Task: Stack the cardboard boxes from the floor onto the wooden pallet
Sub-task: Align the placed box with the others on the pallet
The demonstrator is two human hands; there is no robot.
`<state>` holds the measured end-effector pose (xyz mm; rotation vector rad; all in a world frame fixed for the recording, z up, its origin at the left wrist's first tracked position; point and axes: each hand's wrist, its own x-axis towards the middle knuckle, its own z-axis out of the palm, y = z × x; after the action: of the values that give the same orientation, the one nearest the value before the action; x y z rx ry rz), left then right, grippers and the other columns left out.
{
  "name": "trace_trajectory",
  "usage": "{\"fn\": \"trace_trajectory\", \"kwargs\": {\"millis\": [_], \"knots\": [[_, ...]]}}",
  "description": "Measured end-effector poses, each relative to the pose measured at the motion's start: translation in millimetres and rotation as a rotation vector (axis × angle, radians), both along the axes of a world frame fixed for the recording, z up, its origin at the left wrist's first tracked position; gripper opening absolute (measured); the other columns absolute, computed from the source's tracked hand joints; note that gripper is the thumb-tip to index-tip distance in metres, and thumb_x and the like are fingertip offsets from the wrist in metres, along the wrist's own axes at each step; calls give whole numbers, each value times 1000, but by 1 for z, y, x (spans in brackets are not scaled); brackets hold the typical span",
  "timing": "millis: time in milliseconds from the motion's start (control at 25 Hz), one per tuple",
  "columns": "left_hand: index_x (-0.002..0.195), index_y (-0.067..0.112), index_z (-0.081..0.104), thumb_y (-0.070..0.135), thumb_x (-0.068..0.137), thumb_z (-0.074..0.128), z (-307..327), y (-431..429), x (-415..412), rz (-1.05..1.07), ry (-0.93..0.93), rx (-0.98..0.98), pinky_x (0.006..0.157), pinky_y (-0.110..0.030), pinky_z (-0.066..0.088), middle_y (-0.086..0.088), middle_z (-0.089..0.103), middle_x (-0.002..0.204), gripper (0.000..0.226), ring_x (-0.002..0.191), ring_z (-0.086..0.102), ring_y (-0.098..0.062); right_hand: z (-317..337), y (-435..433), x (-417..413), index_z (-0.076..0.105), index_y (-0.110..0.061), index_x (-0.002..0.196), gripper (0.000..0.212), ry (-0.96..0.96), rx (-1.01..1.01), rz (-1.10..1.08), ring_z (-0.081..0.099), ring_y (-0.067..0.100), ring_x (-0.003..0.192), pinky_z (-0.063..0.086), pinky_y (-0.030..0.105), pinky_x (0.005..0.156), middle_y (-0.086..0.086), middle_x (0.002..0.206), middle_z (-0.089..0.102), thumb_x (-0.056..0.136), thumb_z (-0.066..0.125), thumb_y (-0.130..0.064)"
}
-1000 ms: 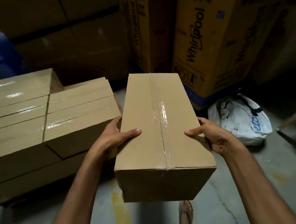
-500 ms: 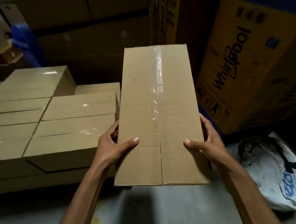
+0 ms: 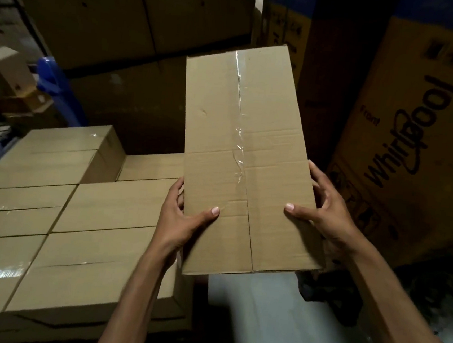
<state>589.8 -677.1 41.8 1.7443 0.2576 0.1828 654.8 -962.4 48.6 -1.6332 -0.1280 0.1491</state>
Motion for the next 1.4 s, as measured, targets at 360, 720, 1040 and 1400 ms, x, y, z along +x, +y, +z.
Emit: {"fn": "trace_trajectory", "kwargs": {"millis": [360,720,1040,1400], "knots": [[129,40,52,24,75,91,12,22,161,99,-11,46,91,-21,57,21,69,116,68,101,69,7,6,29,207,36,-36,158,102,54,-34,113,56,-2,116,55,14,77,-20,127,55,76,82,3],[129,43,57,39,88,78,-1,31,331,351,111,-1,100,-35,53,23,67,115,47,116,62,0,8,62,441,40,-28,157,93,142,-107,352,63,-5,101,53,10,71,-21,121,58,79,81,1],[136,31,59,40,85,81,-7,85,406,496,232,-42,97,-41,57,9,76,113,55,102,74,-11,2,148,572,31,-24,161,94,170,-276,600,54,-4,99,41,16,75,-9,142,49,82,82,-11],[120,29,58,60,69,81,-38,189,461,730,327,-93,91,-47,59,2,80,90,64,85,78,-18,-13,296,670,33,-29,159,92,197,-391,822,61,1,99,45,18,72,-10,132,55,83,82,-15]]}}
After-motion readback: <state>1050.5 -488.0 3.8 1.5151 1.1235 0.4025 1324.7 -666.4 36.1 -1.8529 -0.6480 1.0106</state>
